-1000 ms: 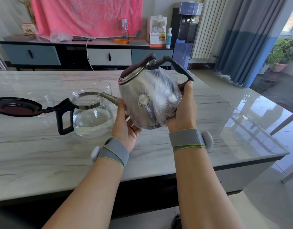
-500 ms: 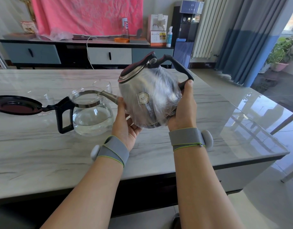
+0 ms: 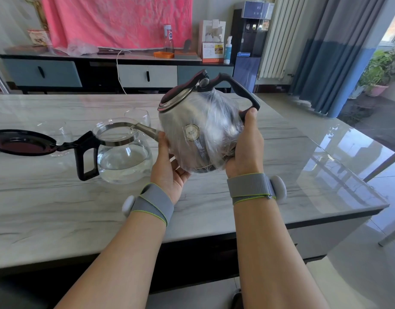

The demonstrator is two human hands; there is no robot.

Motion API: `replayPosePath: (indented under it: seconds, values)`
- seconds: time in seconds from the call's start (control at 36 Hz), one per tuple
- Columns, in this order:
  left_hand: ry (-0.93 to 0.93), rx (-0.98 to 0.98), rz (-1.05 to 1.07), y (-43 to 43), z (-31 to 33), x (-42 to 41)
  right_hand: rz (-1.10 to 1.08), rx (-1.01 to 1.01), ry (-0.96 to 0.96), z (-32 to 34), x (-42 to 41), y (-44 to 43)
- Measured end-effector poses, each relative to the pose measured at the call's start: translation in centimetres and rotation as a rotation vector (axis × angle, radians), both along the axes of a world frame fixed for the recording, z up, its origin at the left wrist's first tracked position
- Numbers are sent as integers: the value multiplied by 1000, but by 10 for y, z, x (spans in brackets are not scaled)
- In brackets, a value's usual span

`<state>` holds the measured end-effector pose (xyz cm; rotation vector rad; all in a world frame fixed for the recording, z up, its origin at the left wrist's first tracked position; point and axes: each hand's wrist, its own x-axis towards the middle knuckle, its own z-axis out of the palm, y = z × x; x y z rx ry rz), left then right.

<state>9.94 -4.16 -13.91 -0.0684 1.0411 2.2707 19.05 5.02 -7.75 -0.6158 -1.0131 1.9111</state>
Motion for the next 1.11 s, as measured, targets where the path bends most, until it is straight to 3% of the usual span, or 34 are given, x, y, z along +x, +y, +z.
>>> replayPosePath:
  seconds: [1.11]
  values:
    - [32, -28, 1, 1, 0, 1, 8, 39, -4, -1, -2, 3]
